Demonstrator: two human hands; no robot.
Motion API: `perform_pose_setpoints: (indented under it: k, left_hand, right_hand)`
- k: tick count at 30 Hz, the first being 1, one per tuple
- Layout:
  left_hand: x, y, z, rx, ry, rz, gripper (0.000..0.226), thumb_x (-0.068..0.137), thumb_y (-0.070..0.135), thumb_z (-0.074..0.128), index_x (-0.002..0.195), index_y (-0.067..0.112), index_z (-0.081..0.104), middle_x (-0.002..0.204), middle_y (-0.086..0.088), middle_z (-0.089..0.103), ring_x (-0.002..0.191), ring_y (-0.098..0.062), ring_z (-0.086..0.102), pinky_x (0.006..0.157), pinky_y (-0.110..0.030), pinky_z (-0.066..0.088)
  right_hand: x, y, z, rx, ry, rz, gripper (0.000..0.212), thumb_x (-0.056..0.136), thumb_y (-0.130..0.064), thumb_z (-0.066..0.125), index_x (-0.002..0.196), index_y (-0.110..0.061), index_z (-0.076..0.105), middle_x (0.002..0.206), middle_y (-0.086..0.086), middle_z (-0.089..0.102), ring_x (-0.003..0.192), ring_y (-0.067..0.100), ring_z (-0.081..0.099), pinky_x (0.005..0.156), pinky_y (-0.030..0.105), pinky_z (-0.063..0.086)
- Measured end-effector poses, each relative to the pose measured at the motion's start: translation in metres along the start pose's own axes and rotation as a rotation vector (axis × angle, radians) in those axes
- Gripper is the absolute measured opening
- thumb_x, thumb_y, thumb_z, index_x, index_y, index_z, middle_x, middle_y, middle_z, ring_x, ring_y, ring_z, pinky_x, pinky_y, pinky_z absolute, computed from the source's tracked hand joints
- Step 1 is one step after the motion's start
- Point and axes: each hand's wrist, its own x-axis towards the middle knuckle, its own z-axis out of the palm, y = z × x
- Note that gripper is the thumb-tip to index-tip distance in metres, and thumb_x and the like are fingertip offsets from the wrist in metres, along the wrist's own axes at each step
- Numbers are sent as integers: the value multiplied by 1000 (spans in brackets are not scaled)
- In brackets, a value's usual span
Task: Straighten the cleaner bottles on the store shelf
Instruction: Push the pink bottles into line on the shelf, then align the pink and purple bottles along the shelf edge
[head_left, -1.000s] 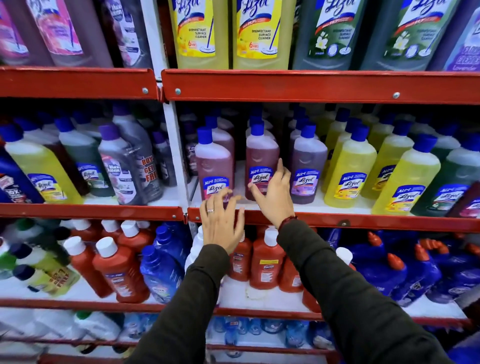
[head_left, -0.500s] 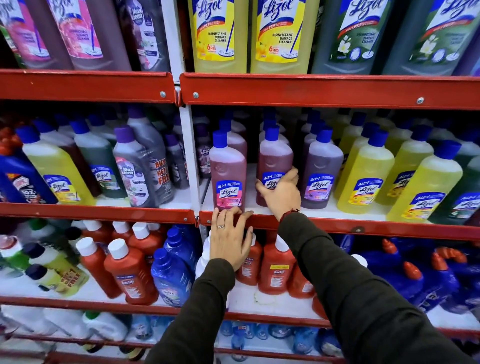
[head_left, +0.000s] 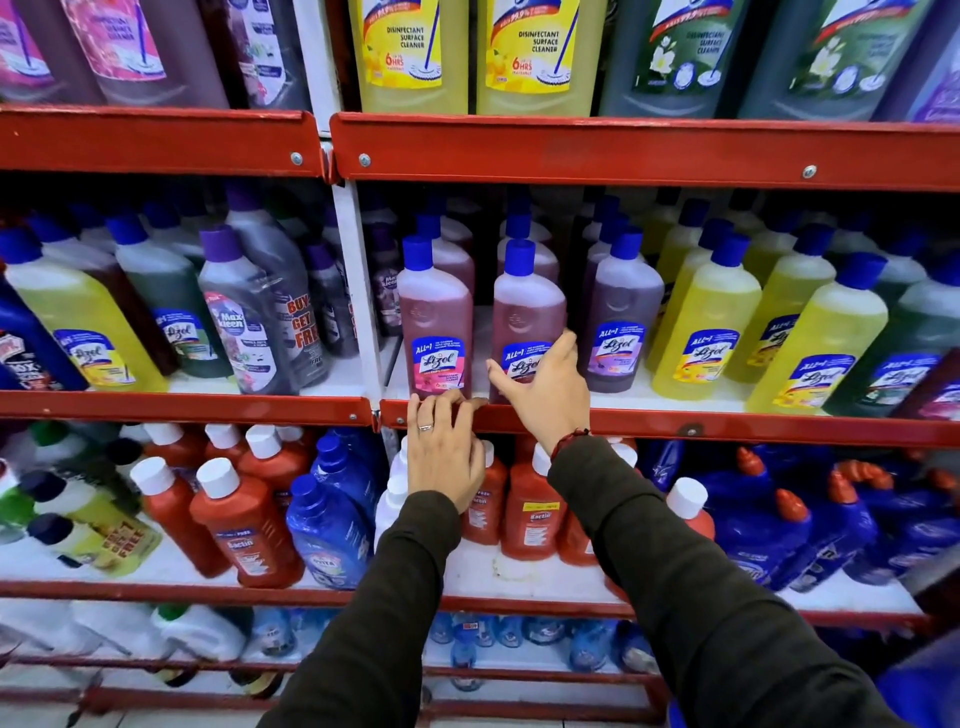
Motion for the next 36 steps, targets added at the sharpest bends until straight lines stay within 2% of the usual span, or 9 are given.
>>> perform_pose_setpoints:
  k: [6,10,13,16,20,23,27,32,36]
  left_hand:
    - [1,0,-2,25,-14,9,42,84,28,39,118,15,61,124,-13,62,120,-33,54,118,-55,32]
    - [-1,5,-3,-5,0,-8,43,85,29,40,122,15,60,124,-12,61,121,-31,53,119,-53,31]
    - [-8,16,1,-19,-15,29,50,88,25,51,137,17,51,135,-8,56,129,-30,48,122,-52,24]
    - [-10,36,9,-37,-52,109,58,88,24,53,145,19,45,140,-9,52,133,-30,45,123,-53,21]
    - [-7,58,17,-13,-68,149,56,88,27,57,143,19,47,136,-11,55,128,-33,46,119,-54,32]
    - [-6,68,21,18,-63,151,61,85,27,67,142,17,49,135,-10,56,127,-32,45,116,-54,34]
    - [-4,83,25,50,-108,200,59,88,32,64,143,20,48,135,-7,56,127,-29,52,118,-52,32]
    - [-2,92,25,68,-98,150,56,85,30,67,137,23,51,131,-6,57,125,-29,52,117,-54,34]
    - [-2,94,26,97,-87,144,57,81,29,71,134,21,52,130,-8,59,123,-31,54,114,-55,37]
  right_hand:
    - [-3,6,-8,27,-19,-61,92,85,-69,66,145,-8,34,137,13,53,121,31,64,94,41,58]
    - [-4,26,-23,121,269,-90,72,100,-59,48,151,-8,39,146,14,49,135,28,49,113,30,36]
    - [14,39,-39,140,412,57,75,98,-49,60,154,-7,35,151,20,43,141,35,42,116,42,35]
    - [40,49,-52,89,294,170,97,87,-48,76,156,0,28,151,26,40,143,43,39,117,44,31]
    - [63,55,-55,43,153,192,111,79,-52,84,155,2,24,151,26,42,143,45,41,116,47,33]
    - [70,59,-52,63,142,192,107,77,-51,85,150,4,29,146,27,46,137,46,48,115,49,41]
    - [70,61,-54,26,114,161,99,80,-50,83,145,4,31,140,27,50,124,47,59,104,50,51]
    - [63,63,-64,-20,93,109,91,82,-52,80,139,2,36,135,25,56,115,45,65,89,43,54]
    - [50,66,-69,-2,112,88,90,78,-58,80,136,-2,38,131,20,61,115,42,68,91,49,59]
